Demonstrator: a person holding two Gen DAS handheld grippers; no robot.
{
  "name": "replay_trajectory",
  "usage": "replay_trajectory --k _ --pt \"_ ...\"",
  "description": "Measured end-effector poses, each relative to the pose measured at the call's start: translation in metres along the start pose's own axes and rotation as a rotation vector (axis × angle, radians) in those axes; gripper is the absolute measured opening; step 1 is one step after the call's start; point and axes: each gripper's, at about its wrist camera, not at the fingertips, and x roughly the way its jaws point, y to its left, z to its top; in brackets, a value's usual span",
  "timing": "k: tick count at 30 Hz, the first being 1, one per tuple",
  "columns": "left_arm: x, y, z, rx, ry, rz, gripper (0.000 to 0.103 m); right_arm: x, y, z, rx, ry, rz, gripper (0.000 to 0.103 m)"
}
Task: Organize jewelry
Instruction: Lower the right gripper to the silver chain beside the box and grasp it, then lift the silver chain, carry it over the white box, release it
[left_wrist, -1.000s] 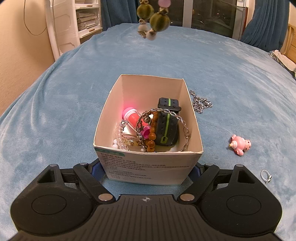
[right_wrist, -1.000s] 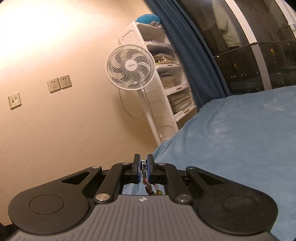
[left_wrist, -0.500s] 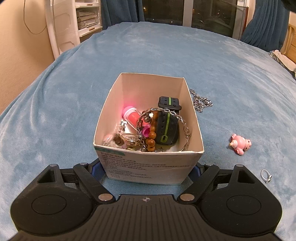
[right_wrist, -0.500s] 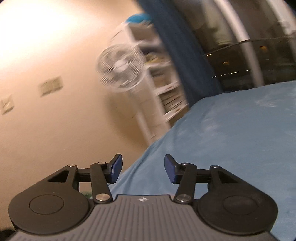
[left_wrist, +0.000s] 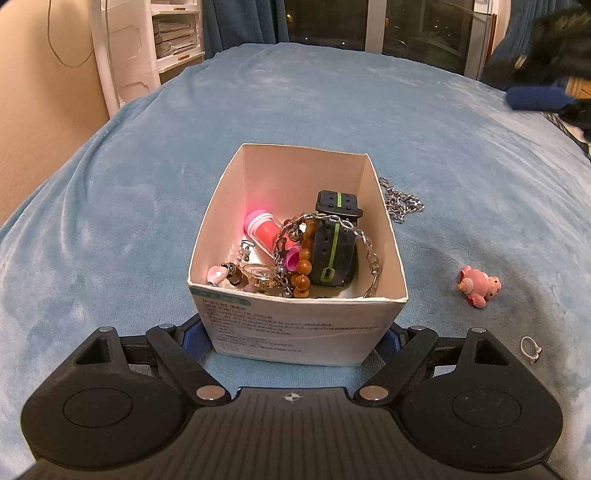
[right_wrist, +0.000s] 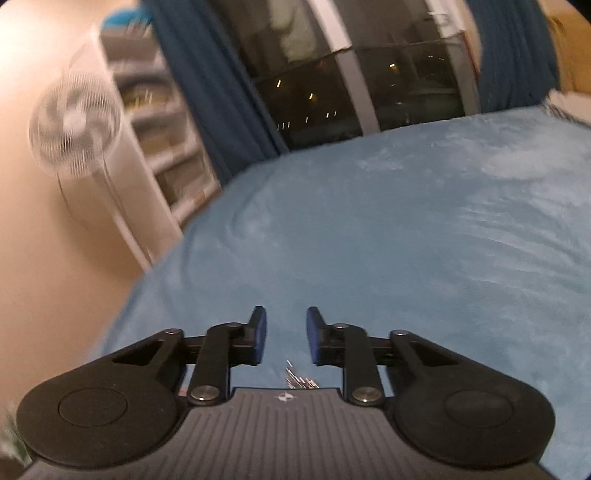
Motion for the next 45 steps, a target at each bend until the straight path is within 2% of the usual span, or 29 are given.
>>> replay_trajectory --k 4,8,22,28,31,39,45 --pt "-0.003 -0.003 0.0 0.019 -0.017 0.012 0.06 0.026 0.012 -0.013 -0.063 0.083 -0.057 0.103" --pt "-0.005 -0.005 0.002 0.025 -0.037 0.02 0.061 0.055 0.02 -0.015 -0.062 0.157 -0.058 0.103" --pt "-0.002 -0.006 0.006 -0.009 -0.024 0.026 0.059 0.132 0.028 -0.045 -0.082 0.307 -0.113 0.103" --pt "-0.001 -0.002 0.006 -0.022 -0.013 0.008 0.059 0.136 0.04 -0.051 -0.179 0.285 -0.137 0.103" --pt "0.0 0.0 0.007 -0.023 -0.012 0.006 0.059 0.124 0.035 -0.048 -0.18 0.241 -0.135 0.103" --pt "0.002 0.005 0.008 -0.03 -0.008 -0.008 0.059 0.054 0.02 -0.008 -0.118 0.015 -0.023 0.103" --pt "0.002 0.005 0.009 -0.031 -0.006 -0.01 0.059 -0.007 0.01 0.02 -0.083 -0.055 0.026 0.103"
